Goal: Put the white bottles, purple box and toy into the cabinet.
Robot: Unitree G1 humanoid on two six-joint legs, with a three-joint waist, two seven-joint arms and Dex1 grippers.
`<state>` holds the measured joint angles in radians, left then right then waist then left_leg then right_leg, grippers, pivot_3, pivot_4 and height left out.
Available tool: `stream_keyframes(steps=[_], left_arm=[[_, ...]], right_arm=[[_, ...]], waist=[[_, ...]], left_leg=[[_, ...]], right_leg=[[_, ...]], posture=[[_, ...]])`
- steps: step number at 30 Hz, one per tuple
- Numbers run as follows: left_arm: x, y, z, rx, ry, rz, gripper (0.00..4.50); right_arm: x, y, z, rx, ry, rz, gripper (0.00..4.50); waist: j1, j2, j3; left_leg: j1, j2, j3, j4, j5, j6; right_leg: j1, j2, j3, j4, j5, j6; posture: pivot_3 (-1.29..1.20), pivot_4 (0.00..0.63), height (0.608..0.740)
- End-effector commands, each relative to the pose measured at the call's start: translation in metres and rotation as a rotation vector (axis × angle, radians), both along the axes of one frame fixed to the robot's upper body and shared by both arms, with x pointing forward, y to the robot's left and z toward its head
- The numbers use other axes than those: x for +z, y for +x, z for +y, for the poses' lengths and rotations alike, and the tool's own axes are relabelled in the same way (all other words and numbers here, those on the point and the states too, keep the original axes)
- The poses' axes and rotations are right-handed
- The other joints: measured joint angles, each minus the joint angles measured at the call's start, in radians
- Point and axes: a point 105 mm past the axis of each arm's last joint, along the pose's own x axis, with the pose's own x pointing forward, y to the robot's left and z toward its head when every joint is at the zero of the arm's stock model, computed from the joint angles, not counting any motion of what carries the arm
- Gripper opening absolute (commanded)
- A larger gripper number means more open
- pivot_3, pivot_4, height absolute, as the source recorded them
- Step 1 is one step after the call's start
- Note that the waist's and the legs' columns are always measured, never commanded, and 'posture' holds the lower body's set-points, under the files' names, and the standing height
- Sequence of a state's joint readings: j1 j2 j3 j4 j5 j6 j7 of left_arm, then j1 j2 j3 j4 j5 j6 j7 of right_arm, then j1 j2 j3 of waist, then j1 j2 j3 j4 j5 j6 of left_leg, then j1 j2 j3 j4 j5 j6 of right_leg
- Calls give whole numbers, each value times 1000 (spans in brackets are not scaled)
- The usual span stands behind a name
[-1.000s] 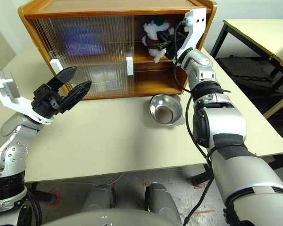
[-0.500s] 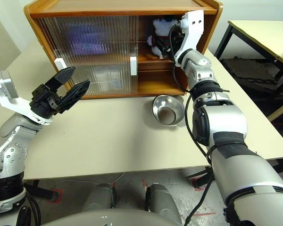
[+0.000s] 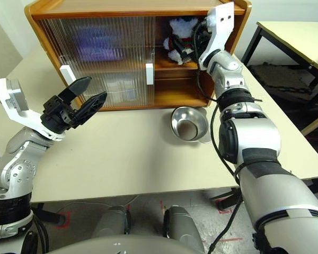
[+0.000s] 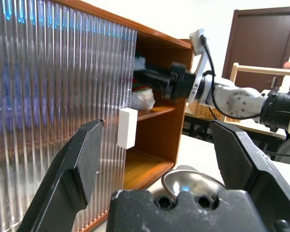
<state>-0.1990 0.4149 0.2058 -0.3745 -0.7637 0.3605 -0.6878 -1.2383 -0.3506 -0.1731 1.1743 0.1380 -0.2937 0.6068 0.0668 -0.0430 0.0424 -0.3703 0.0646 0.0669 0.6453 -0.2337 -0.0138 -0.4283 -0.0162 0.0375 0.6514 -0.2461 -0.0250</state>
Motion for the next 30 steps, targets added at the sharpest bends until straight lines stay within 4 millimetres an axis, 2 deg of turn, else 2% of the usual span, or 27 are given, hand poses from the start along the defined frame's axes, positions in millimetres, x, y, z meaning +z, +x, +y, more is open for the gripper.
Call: stream_keyframes(steps=[1, 7, 10, 14, 23, 28, 30], left_arm=[[-1, 1, -6, -37, -4, 7, 4500], [-2, 2, -9, -54, -6, 7, 4500], [-2, 4, -11, -68, -6, 8, 4500], [-3, 6, -12, -85, -6, 9, 4500], [-4, 13, -15, -129, -1, 18, 4500], [-5, 16, -17, -150, 3, 20, 4500], [-5, 17, -17, -158, 5, 20, 4500]], right_arm=[[20, -6, -6, 3, 9, -82, 4475], [25, -10, -11, -5, 19, -93, 4475], [11, -13, -19, -22, 17, -55, 4475], [-11, -28, -31, -30, 15, -13, 4475], [-40, -94, -46, -4, 68, 104, 4475], [-61, -118, -58, -19, 132, 190, 4475], [-74, -127, -62, -12, 207, 255, 4475]], waist=[[-3, 0, 0], [-20, 0, 0], [-24, 0, 0], [-26, 0, 0], [-66, 2, 0], [-93, 2, 0], [-105, 1, 0]], left_leg=[[0, 0, 0, 0, 0, 0], [0, 0, 0, 0, 0, 0], [-1, 0, 0, 0, 0, 0], [0, 0, -1, 1, 0, 0], [-1, 0, 1, 0, 0, 0], [1, 0, 1, 1, 0, 0], [1, 0, 0, 1, 0, 0]], right_leg=[[0, 0, 0, 0, 0, 0], [0, 0, 0, 0, 0, 0], [0, 0, 0, 0, 0, 0], [0, -1, 0, -1, 0, 0], [1, 0, 1, 0, 0, 1], [4, 0, 1, 0, 0, 1], [4, 0, 0, 0, 0, 1]], posture=[[180, 0, 740], [158, 0, 740], [143, 0, 740], [106, 0, 740], [42, 0, 740], [13, 0, 740], [8, 0, 740]])
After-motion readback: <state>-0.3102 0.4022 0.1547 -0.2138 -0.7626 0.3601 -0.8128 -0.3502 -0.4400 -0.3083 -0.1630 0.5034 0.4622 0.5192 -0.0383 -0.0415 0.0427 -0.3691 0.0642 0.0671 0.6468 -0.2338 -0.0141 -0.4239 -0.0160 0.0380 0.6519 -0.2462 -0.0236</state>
